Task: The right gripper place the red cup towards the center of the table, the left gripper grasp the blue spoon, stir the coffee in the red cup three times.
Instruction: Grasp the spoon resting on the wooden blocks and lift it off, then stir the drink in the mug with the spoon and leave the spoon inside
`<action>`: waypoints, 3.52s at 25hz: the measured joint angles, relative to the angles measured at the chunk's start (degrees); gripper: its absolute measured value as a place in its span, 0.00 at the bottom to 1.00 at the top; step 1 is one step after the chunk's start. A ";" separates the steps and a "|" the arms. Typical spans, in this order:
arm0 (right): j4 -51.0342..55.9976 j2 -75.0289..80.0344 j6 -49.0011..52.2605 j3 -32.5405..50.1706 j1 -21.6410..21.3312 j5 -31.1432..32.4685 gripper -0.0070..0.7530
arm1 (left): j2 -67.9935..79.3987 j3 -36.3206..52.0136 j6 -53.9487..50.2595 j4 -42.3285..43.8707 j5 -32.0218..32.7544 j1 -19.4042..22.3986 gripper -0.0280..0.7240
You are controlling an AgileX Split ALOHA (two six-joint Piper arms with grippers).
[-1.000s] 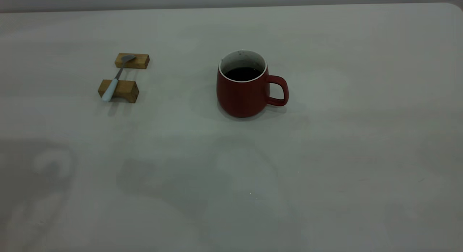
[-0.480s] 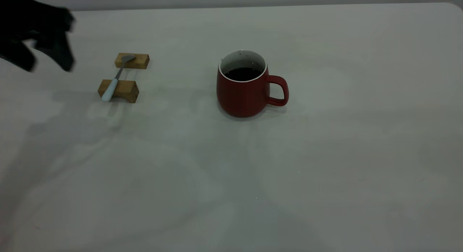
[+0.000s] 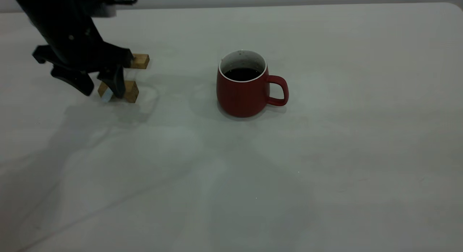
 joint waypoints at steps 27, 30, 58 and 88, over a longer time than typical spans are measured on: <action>0.00 0.00 0.00 0.00 0.00 0.00 0.79 | 1.64 -8.91 -7.57 -3.14 13.46 -0.04 0.24; 0.00 0.00 0.00 0.00 0.00 0.00 0.79 | -1.75 -15.54 -12.59 -11.35 25.86 -0.04 0.24; 0.00 -0.06 0.00 0.00 0.00 0.00 0.79 | 9.08 -23.17 -53.64 -71.82 38.91 -6.91 0.24; 0.00 -0.06 0.00 0.00 0.00 0.00 0.79 | 14.38 -23.46 -47.74 -78.29 34.54 -7.46 0.22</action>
